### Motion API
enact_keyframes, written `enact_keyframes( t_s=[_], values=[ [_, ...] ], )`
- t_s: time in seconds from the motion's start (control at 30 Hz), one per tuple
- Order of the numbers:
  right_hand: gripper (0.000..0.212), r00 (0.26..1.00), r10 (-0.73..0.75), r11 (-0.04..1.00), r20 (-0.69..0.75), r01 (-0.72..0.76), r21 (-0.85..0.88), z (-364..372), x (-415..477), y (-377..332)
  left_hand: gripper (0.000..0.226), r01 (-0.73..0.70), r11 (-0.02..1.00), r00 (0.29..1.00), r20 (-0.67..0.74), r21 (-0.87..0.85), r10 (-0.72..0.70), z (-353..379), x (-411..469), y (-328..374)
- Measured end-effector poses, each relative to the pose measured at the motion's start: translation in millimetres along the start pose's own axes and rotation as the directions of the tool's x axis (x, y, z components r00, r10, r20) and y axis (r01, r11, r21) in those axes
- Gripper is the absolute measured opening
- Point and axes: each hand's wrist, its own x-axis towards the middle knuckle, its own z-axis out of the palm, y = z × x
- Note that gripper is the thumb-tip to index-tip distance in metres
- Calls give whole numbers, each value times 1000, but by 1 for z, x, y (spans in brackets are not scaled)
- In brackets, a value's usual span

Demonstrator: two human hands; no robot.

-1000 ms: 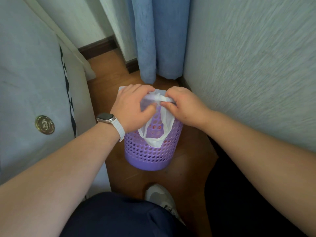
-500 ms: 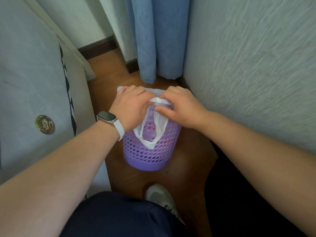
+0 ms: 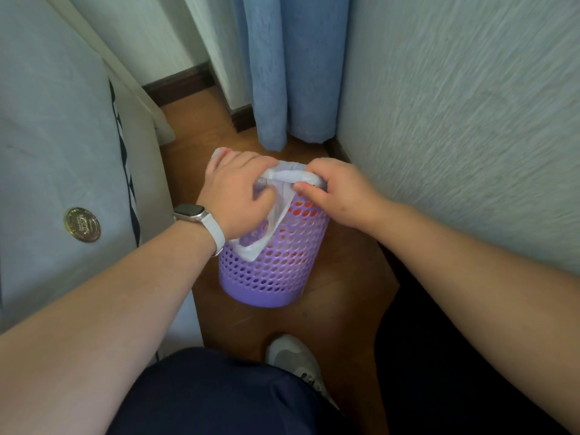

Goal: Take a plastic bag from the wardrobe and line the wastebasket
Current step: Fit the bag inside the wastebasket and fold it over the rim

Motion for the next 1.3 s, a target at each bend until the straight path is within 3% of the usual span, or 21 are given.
enact_keyframes(
  t_s=[0.13, 0.27, 0.43, 0.67, 0.77, 1.0, 1.17, 1.23, 1.3],
  values=[
    [20, 999, -44, 999, -2, 44, 8, 8, -1, -6, 48, -92, 994, 995, 39, 59, 89, -2, 3, 8],
    [26, 995, -103, 995, 15, 103, 2, 11, -6, -10, 51, -51, 992, 999, 24, 111, 49, 0, 5, 8],
    [36, 997, -80, 996, 15, 80, 25, 10, -9, -12, 37, -19, 995, 1000, 8, 94, 18, 0, 4, 4],
    [16, 999, -41, 989, 15, 43, -145, 3, -5, 1, 28, -15, 990, 1000, 15, 140, 13, 0, 3, 5],
    [18, 999, -47, 980, 14, 49, -195, 8, -5, -1, 19, -29, 988, 999, 24, 153, 26, 2, 2, 3],
    [18, 993, -76, 967, -90, 51, -250, 9, -6, -7, 24, -22, 998, 1000, -3, 65, 22, -2, -2, 9],
    [10, 982, -141, 961, -125, 105, -256, 8, -7, -16, 35, -156, 987, 984, 94, 49, 151, -4, 0, 18],
    [17, 985, -137, 969, -100, 113, -219, 5, -5, -18, 32, -156, 986, 982, 112, 49, 150, -4, 0, 18],
    [36, 990, -127, 977, -58, 115, -179, -2, -3, -17, 28, -142, 988, 985, 102, 53, 136, -4, 0, 15]
  ],
)
